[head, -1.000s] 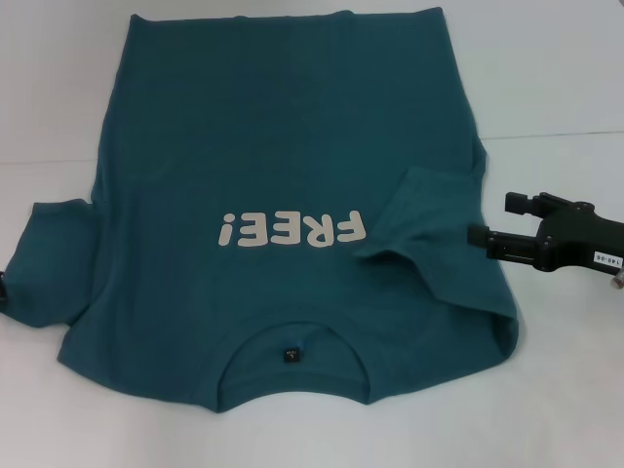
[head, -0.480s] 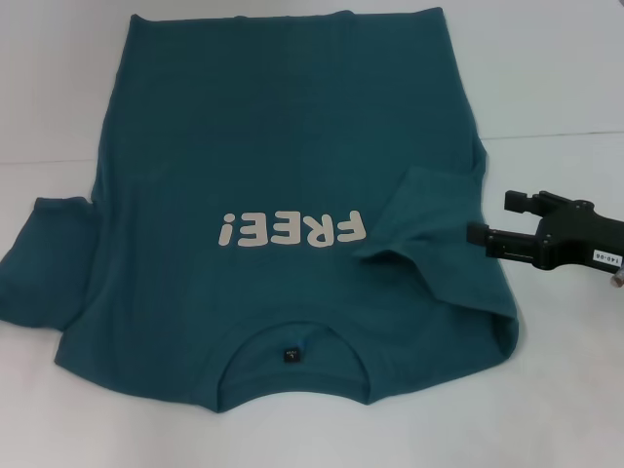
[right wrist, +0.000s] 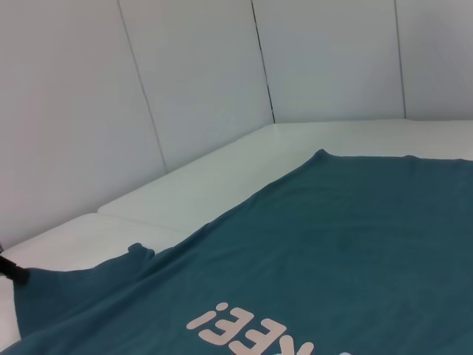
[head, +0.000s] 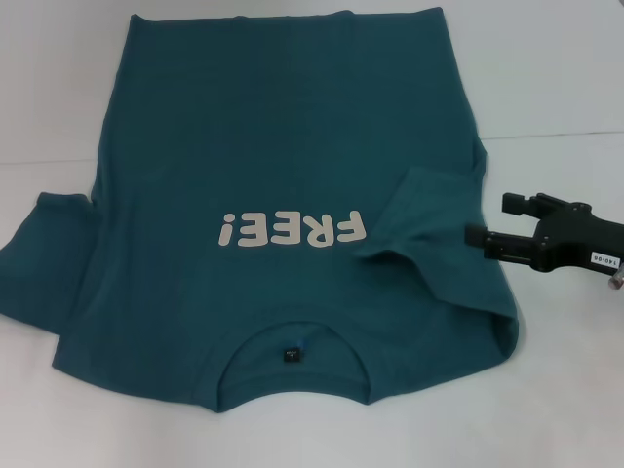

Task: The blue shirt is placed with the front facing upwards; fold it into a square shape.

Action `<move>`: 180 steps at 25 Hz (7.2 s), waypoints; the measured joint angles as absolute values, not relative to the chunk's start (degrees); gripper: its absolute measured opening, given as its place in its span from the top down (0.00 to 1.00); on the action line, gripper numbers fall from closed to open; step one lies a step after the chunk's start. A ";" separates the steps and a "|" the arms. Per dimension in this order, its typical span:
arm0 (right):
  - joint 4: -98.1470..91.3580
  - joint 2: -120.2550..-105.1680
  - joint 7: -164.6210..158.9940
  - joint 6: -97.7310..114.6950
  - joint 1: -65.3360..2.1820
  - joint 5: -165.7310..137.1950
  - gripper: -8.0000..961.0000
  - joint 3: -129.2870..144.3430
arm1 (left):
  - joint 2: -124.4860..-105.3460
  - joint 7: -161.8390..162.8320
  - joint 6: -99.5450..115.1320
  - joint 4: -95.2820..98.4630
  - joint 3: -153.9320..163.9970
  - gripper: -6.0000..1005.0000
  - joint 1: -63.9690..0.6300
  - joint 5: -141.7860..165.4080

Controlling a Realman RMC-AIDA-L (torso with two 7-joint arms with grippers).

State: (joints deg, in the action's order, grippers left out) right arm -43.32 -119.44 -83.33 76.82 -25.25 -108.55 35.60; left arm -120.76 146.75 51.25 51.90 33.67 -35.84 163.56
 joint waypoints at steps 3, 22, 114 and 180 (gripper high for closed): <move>-43.21 -119.44 -83.31 76.80 -25.29 -108.62 0.01 35.59 | -120.70 146.77 50.43 51.67 33.60 0.95 -35.98 163.56; -42.88 -119.44 -83.32 76.30 -25.40 -108.73 0.01 35.59 | -119.99 146.68 47.24 50.97 31.72 0.95 -36.35 163.56; -40.94 -119.44 -83.39 75.02 -25.74 -108.72 0.01 35.59 | -118.75 148.44 43.70 42.76 27.60 0.26 -38.42 162.77; -40.69 -119.44 -83.67 75.05 -25.33 -108.72 0.02 35.59 | -118.74 147.60 40.41 41.14 27.78 0.26 -38.58 163.38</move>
